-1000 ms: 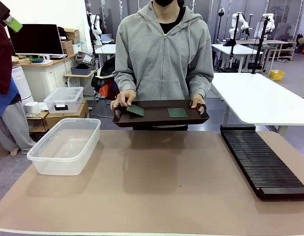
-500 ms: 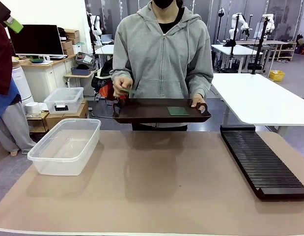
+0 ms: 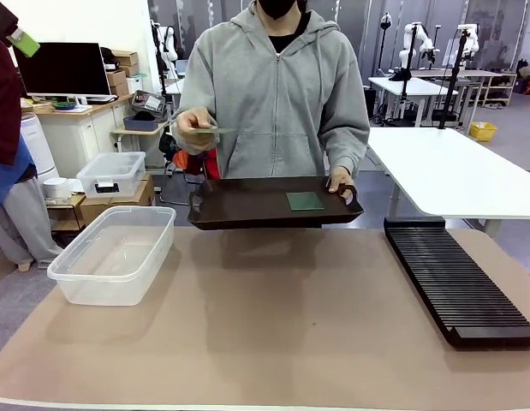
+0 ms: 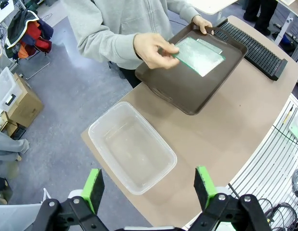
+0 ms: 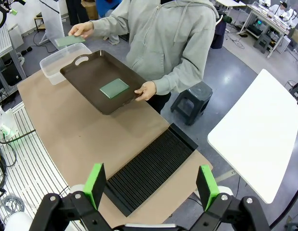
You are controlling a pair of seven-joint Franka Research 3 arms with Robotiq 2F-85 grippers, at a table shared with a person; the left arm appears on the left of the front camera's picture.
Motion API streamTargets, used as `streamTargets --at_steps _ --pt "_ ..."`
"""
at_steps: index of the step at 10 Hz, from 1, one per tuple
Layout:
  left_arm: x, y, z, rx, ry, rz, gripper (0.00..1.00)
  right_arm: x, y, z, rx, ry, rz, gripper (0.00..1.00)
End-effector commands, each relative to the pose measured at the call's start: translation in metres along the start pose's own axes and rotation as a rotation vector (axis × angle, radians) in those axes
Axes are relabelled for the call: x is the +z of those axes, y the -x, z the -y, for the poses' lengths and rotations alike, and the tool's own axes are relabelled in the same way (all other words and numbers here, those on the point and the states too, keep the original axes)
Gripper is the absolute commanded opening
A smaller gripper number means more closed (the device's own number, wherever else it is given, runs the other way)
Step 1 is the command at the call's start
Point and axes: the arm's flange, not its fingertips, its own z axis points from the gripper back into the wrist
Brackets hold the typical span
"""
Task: Sort PCBs into racks and boxes based on the side picked up.
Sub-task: Pick up the Blank PCB handed by the Human.
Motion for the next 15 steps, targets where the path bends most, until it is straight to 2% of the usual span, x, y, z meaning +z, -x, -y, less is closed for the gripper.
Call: streamTargets --at_steps 1,15 --pt "-0.0003 0.0006 0.0 0.004 0.003 0.001 1.0 0.0002 -0.0006 -0.0029 0.004 -0.002 0.001 1.0" --pt "-0.0003 0.0006 0.0 0.004 0.003 0.001 1.0 0.0002 -0.0006 -0.0029 0.004 -0.002 0.001 1.0"
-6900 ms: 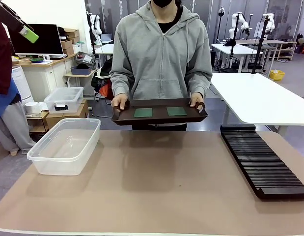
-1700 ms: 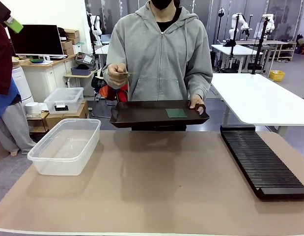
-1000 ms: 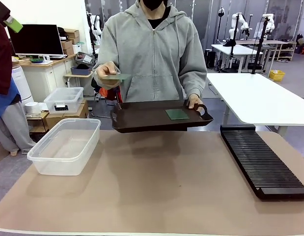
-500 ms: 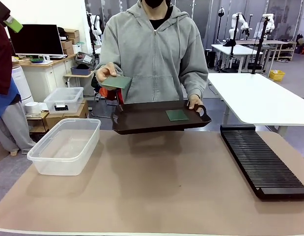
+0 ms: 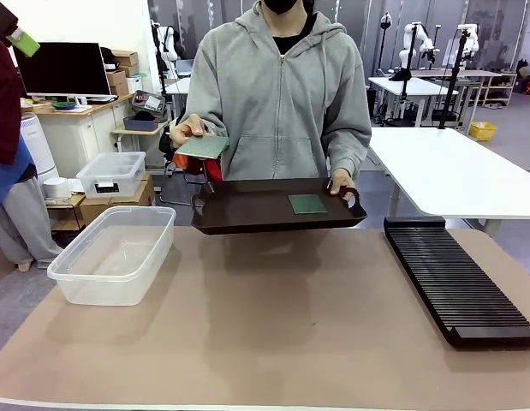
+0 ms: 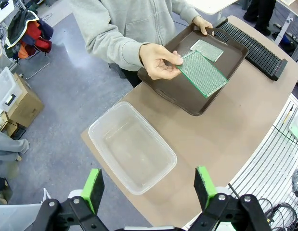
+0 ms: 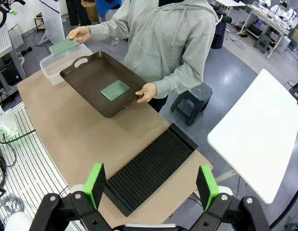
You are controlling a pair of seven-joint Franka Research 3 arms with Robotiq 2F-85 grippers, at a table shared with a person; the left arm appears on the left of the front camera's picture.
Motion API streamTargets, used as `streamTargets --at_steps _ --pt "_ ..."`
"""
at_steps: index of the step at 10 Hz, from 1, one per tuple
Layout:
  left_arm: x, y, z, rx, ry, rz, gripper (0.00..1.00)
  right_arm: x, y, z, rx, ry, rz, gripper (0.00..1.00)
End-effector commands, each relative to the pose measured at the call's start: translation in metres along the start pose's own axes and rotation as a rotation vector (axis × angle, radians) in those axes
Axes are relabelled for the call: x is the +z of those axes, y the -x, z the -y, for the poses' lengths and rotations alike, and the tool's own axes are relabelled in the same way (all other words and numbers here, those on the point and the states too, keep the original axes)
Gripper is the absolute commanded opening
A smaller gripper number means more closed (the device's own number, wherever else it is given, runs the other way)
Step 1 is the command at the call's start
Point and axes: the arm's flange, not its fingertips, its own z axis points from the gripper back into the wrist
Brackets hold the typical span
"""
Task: Sort PCBs into racks and boxes based on the side picked up.
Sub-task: Pick up the Blank PCB handed by the Human.
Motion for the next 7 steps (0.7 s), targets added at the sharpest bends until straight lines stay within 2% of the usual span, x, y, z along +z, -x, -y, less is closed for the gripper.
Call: streamTargets --at_steps 1,4,7 --pt "0.0 0.001 0.0 0.004 0.003 0.001 1.0 0.0 -0.001 -0.003 0.004 -0.002 0.001 1.0" --pt "0.0 0.0 0.0 0.0 0.0 0.0 1.0 0.0 -0.001 -0.003 0.004 -0.002 0.001 1.0" --pt "-0.04 -0.015 -0.017 0.313 0.162 -0.246 1.0 0.0 -0.001 -0.003 0.004 -0.002 0.001 1.0"
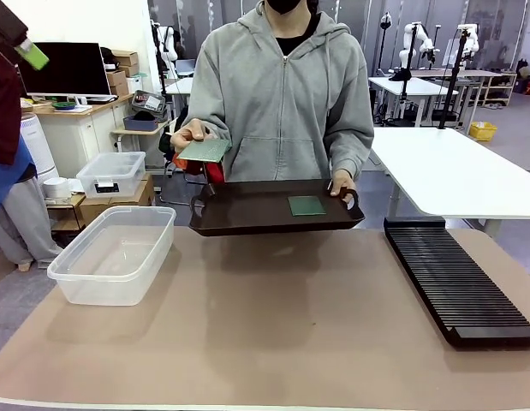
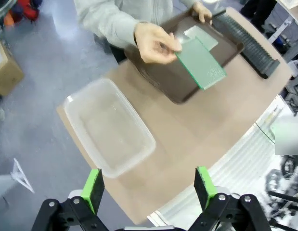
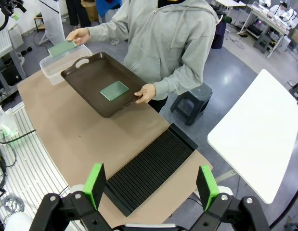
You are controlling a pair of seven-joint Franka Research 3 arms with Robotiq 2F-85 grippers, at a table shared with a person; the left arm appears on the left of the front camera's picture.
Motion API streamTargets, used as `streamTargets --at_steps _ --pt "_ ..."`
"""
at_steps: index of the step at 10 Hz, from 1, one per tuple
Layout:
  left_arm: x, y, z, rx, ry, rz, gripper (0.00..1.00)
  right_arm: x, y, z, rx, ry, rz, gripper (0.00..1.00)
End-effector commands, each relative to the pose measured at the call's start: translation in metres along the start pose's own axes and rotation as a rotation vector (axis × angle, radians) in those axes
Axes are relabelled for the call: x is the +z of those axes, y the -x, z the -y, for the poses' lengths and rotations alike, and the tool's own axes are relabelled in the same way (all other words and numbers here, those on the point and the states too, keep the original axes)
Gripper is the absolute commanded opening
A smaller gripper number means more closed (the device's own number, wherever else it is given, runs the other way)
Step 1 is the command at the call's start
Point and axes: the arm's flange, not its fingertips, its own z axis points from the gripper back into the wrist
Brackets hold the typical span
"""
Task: Sort PCBs into racks and boxes based on the side picked up.
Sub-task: Pick up the Blank PCB handed by the Human.
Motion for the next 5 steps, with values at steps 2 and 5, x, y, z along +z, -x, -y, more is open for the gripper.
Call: streamTargets --at_steps 2,5 --pt "-0.022 -0.023 -0.025 0.298 0.172 -0.159 1.0 0.0 0.0 -0.003 0.003 -0.002 0.001 1.0" --pt "-0.059 -0.017 -0.037 0.461 0.402 -0.202 1.0 0.0 0.0 -0.003 0.003 -0.002 0.001 1.0"
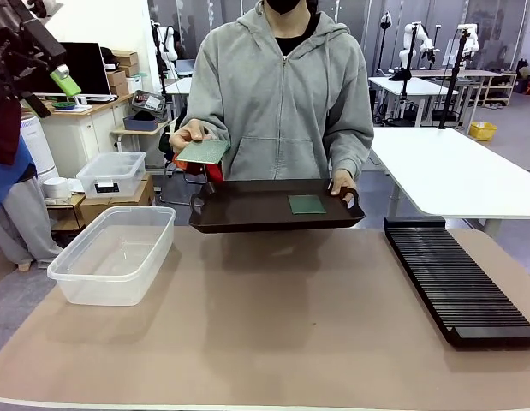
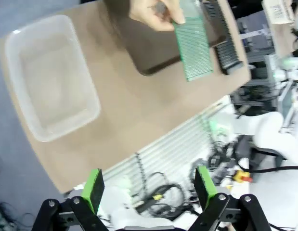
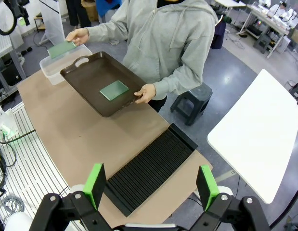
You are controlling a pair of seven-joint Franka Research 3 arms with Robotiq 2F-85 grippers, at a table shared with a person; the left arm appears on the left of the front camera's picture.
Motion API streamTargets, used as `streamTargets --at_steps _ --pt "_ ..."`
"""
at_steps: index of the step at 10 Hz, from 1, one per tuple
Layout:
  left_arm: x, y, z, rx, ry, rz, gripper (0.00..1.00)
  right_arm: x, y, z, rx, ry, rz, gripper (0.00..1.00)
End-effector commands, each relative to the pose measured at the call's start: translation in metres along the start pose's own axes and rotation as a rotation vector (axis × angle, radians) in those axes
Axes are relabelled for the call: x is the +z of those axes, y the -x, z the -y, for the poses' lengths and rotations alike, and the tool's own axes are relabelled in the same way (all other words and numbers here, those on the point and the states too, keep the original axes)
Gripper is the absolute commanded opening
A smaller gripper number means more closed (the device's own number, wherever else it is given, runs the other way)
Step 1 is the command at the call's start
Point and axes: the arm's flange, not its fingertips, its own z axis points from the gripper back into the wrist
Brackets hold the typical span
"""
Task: Sort PCBs into racks and boxes based on the side picked up.
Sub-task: Pick up the Blank PCB handed by the Human.
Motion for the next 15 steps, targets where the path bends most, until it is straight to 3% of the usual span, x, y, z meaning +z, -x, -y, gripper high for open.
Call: streamTargets --at_steps 1,4,5,6,8,9,10,11,15 --pt "-0.012 -0.001 -0.002 0.084 0.162 0.075 1.0 -0.001 0.0 -0.002 0.003 -0.003 0.0 1.0" --pt "-0.044 0.002 -0.005 0.092 0.254 0.153 1.0 -0.001 0.0 -0.002 0.003 -0.003 0.0 1.0" --pt "-0.036 0.004 -0.007 -0.061 0.069 0.206 1.0 -0.001 0.0 -0.002 0.003 -0.003 0.0 1.0" --pt "-0.028 -0.009 -0.013 0.099 0.242 0.106 1.0 -0.001 0.0 -0.002 0.003 -0.003 0.0 1.0" --pt "-0.028 -0.009 -0.013 0.099 0.242 0.106 1.0 -0.001 0.0 -0.002 0.003 -0.003 0.0 1.0" --pt "-0.033 -0.008 -0.01 0.056 0.204 0.132 1.0 -0.001 0.0 -0.002 0.003 -0.003 0.0 1.0" --pt "-0.052 -0.015 -0.011 0.129 0.258 0.285 1.0 -0.001 0.0 -0.002 0.003 -0.003 0.0 1.0" --pt "-0.069 -0.019 -0.015 0.173 0.341 0.236 1.0 -0.001 0.0 -0.002 0.003 -0.003 0.0 1.0" --pt "-0.121 -0.017 -0.019 0.242 0.573 0.303 1.0 -0.001 0.0 -0.002 0.003 -0.003 0.0 1.0"
